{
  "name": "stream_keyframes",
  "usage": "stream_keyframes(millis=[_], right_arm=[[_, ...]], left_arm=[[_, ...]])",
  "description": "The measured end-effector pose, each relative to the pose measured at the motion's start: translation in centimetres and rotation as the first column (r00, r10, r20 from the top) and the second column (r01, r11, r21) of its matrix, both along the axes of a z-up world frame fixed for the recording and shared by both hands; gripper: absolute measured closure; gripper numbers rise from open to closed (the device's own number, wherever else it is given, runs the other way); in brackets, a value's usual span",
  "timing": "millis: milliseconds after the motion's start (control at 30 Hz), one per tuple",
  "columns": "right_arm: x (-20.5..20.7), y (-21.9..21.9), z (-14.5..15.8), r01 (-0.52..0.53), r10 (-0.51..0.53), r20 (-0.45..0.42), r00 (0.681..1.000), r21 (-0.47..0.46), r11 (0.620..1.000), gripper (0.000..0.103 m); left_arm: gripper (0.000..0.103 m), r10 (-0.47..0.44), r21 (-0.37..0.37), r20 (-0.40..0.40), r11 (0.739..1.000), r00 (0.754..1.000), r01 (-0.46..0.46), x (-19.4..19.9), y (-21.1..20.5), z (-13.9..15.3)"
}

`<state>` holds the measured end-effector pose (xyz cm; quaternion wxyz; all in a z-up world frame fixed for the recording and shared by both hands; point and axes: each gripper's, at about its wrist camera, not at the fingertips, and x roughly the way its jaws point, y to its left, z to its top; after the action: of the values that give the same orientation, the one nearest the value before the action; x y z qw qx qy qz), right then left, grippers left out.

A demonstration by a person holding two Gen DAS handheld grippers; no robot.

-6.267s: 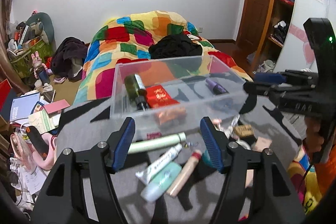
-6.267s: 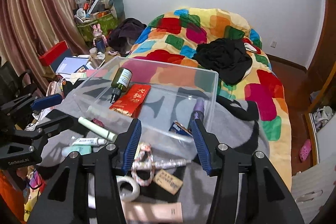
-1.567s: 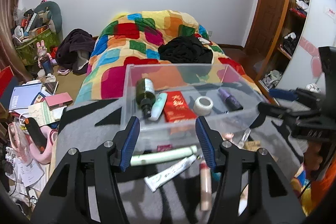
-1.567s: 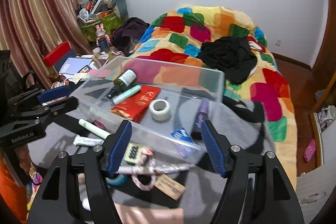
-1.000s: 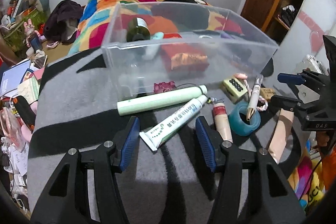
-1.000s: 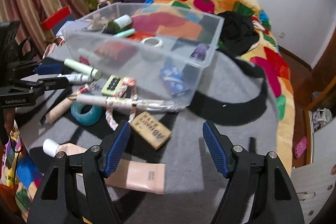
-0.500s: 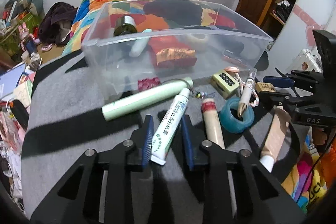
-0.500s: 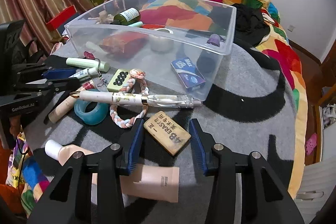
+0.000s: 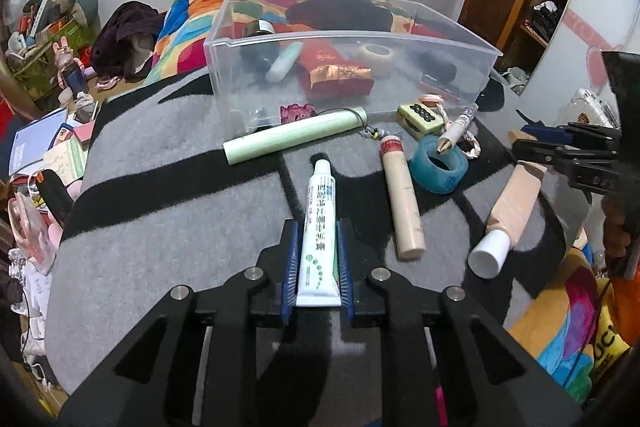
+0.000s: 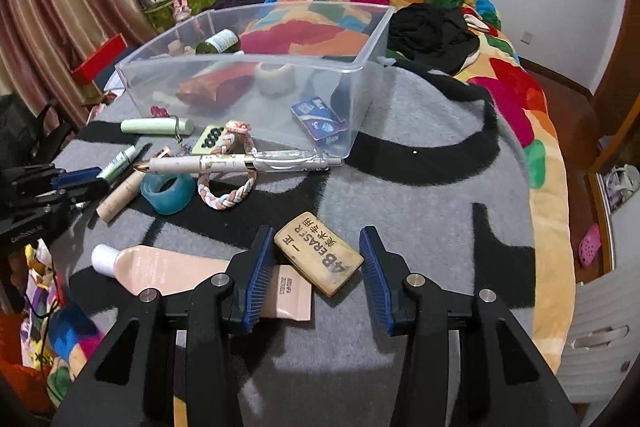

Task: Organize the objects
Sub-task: 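Grasp the white toothpaste tube with the left tool while the right tool grasps the wooden eraser block, then lower the toothpaste tube into the clear box while the right tool releases the eraser block inside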

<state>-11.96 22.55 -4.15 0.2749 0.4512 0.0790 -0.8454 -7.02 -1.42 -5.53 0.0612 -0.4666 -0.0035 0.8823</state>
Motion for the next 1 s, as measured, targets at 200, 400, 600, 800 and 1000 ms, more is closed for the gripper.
stream_keyframes(millis=[200,400,600,800,1000], right_arm=[[0.2,0.0,2.1,0.011,-0.013,-0.041,0.999,-0.046,0.999,0.063],[-0.3,-0.7,4.2,0.008,-0.015,-0.087,0.996,-0.084,0.996,0.063],[-1.4,-1.8,5.9,0.010,-0.024,-0.119,0.993,-0.122,0.993,0.063],[-3.0,-3.2,7.1,0.018,-0.039,-0.127,0.991,-0.164,0.986,0.063],[-5.1,-5.5,7.1,0.014,-0.032,-0.112,0.993,-0.157,0.987,0.063]], left_arm=[[0.087,-0.001,-0.004,-0.021,1.000,1.000,0.001,-1.2,0.1,-0.3],[0.087,0.022,0.023,-0.075,1.000,0.997,-0.020,-1.0,-0.4,1.4],[0.087,0.044,0.048,-0.172,0.998,0.984,-0.036,-1.1,-1.0,5.0],[0.087,0.054,0.068,-0.226,0.997,0.973,-0.039,-2.6,-0.9,7.2],[0.087,0.053,0.075,-0.243,0.997,0.969,-0.036,-4.9,-0.5,7.8]])
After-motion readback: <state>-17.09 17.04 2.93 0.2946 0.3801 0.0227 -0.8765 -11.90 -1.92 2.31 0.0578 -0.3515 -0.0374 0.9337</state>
